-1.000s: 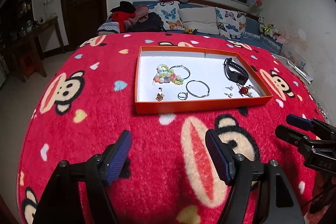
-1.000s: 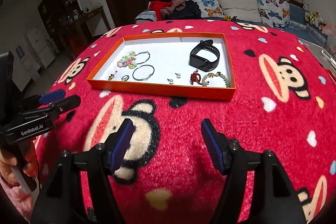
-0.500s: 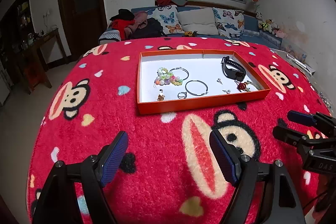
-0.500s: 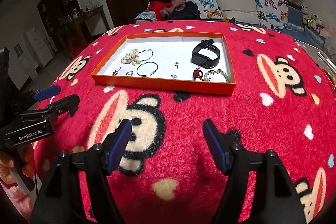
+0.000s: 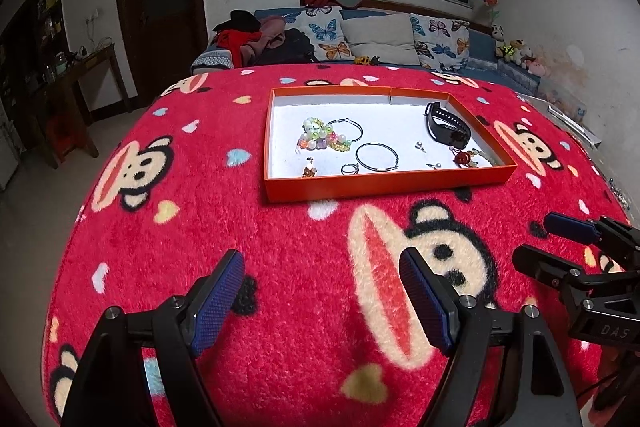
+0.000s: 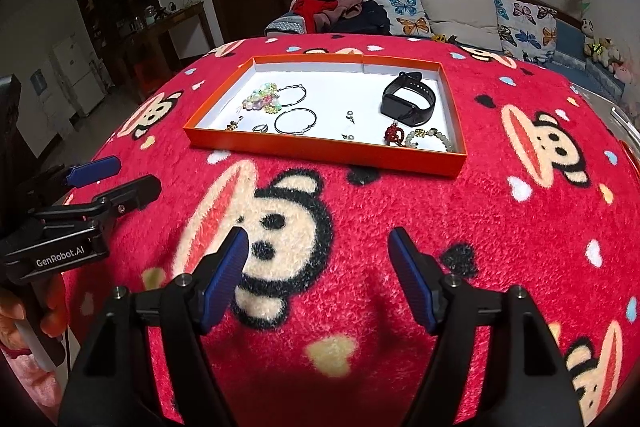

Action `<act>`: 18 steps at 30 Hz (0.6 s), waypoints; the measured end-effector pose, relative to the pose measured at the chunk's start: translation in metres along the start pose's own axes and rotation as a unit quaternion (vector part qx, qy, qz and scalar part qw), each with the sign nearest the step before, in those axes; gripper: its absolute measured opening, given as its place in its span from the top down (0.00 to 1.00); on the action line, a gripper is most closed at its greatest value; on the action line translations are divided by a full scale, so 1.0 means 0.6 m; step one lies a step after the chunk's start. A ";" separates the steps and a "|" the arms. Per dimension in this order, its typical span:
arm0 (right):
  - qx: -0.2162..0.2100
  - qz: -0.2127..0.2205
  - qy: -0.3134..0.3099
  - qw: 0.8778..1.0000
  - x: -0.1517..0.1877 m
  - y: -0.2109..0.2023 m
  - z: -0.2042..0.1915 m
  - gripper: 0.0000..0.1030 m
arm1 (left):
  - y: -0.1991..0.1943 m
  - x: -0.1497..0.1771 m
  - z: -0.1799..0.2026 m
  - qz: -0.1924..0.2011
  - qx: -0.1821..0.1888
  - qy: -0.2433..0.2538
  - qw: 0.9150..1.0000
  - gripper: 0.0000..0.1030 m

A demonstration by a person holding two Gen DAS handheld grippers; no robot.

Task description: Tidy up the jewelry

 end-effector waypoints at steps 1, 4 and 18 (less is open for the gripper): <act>0.001 0.000 0.000 1.000 0.000 0.000 -0.001 0.27 | 0.000 0.001 -0.001 -0.001 0.000 0.000 1.000 0.17; -0.001 -0.001 0.003 1.000 0.001 0.001 -0.001 0.27 | 0.004 0.005 -0.003 -0.004 0.000 -0.002 1.000 0.17; -0.005 0.001 0.008 1.000 0.003 0.005 0.000 0.26 | 0.012 0.010 -0.002 -0.005 0.001 -0.003 1.000 0.17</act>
Point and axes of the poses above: each gripper's, at about its wrist camera, not at the fingertips, and y roughly the way its jaws point, z to its right, x to its underside, the point moved 5 cm from there along y, roughly the way its jaws point, and after that the axes turned 9 degrees about -y, right-handed, at the moved point
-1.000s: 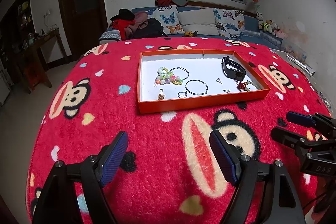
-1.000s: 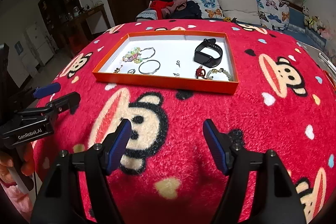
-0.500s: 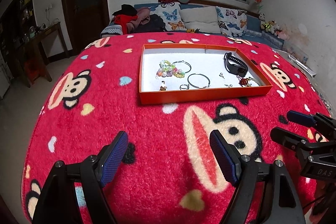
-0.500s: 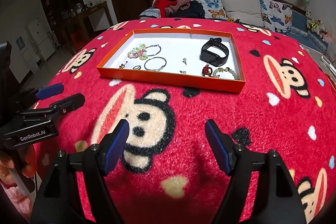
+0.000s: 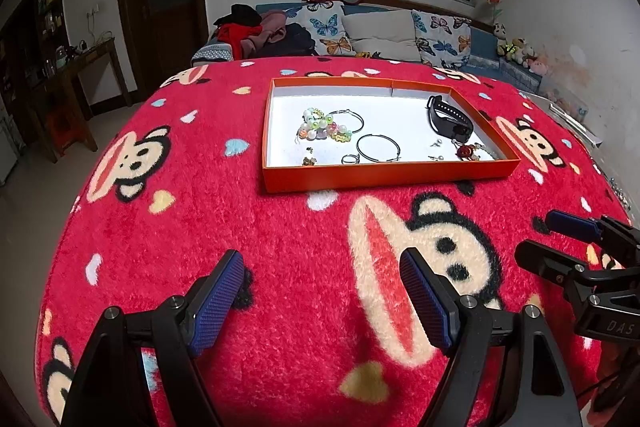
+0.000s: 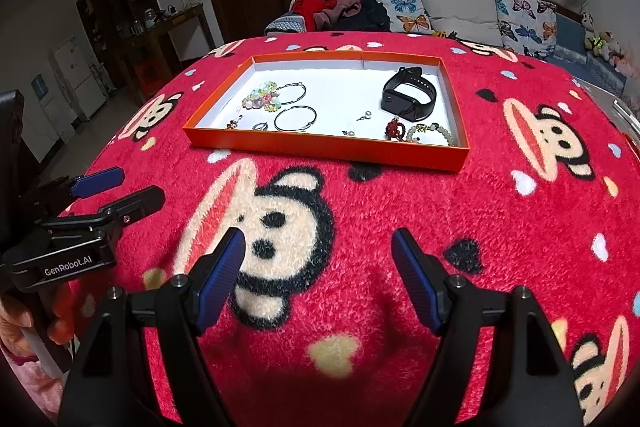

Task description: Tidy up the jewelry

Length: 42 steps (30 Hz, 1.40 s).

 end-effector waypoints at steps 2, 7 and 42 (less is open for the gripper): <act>-0.002 0.003 0.001 1.000 -0.002 0.003 0.000 0.26 | 0.005 -0.002 0.002 0.005 -0.001 0.003 1.000 0.17; 0.002 0.014 0.000 1.000 -0.009 0.012 0.001 0.26 | 0.019 -0.018 0.008 0.020 0.002 0.007 1.000 0.17; 0.023 0.044 0.007 0.999 -0.009 0.042 0.032 0.26 | 0.078 -0.028 0.009 0.055 0.001 0.015 0.998 0.16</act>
Point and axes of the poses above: each gripper's, at about its wrist camera, not at the fingertips, and y roughly the way its jaws point, z to its right, x to its underside, the point moved 5 cm from there along y, roughly the way its jaws point, and after that the axes turned 9 degrees about -y, right-handed, at the moved point
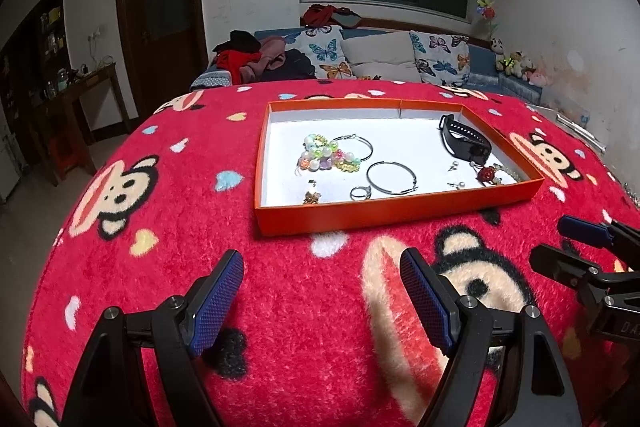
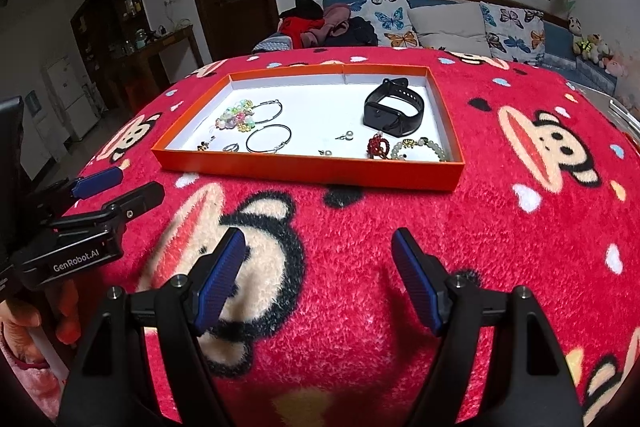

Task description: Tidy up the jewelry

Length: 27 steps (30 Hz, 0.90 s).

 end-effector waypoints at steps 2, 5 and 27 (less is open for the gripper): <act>0.005 0.001 -0.006 1.000 -0.003 0.002 0.001 0.26 | 0.000 -0.002 0.005 0.002 0.001 0.005 1.000 0.16; -0.002 0.003 -0.009 1.000 -0.002 0.004 -0.001 0.26 | 0.002 -0.004 0.010 0.003 0.002 0.004 1.000 0.16; 0.000 0.002 0.021 1.000 0.005 0.006 0.015 0.26 | 0.012 -0.020 0.014 0.022 -0.011 0.001 1.000 0.16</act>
Point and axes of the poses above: each gripper's, at about its wrist camera, not at the fingertips, and y roughly the way its jaws point, z to its right, x to its underside, the point moved 5 cm from there along y, roughly the way its jaws point, and after that the axes turned 9 degrees about -y, right-handed, at the moved point
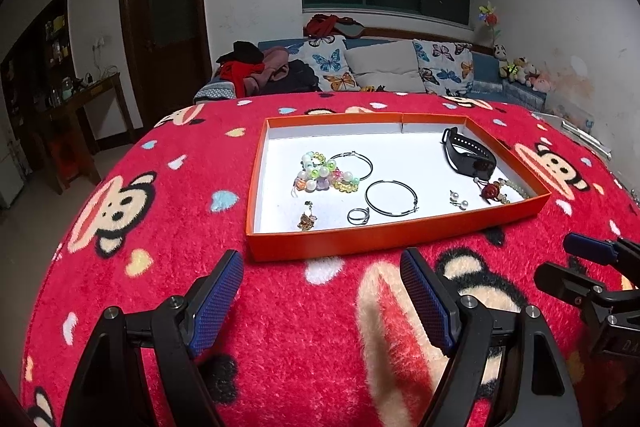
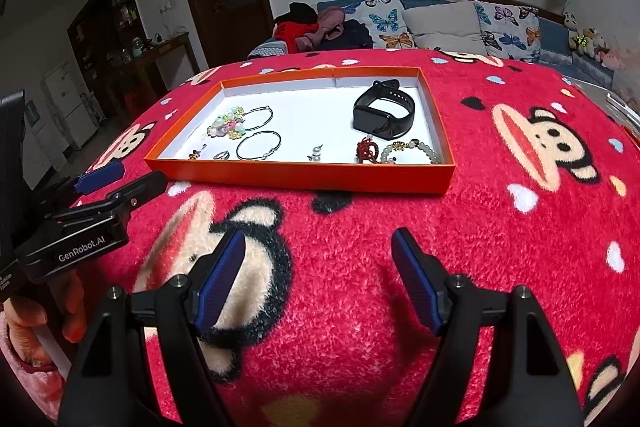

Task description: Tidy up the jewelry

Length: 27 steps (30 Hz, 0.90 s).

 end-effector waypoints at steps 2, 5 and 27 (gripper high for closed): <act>0.000 -0.002 0.002 1.000 0.001 0.001 0.001 0.26 | -0.001 0.001 0.003 0.001 -0.002 0.003 1.000 0.16; 0.000 -0.002 0.006 1.000 0.001 0.002 0.004 0.26 | 0.000 0.001 0.004 0.000 -0.001 0.006 1.000 0.14; 0.016 -0.016 -0.002 1.000 0.003 0.006 0.005 0.26 | 0.003 0.002 0.002 0.000 -0.010 0.005 1.000 0.09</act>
Point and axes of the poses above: each gripper's, at about its wrist camera, not at the fingertips, and y roughly the way its jaws point, z to its right, x to its underside, the point moved 5 cm from there along y, roughly the way its jaws point, and after that the axes turned 9 degrees about -y, right-handed, at the moved point
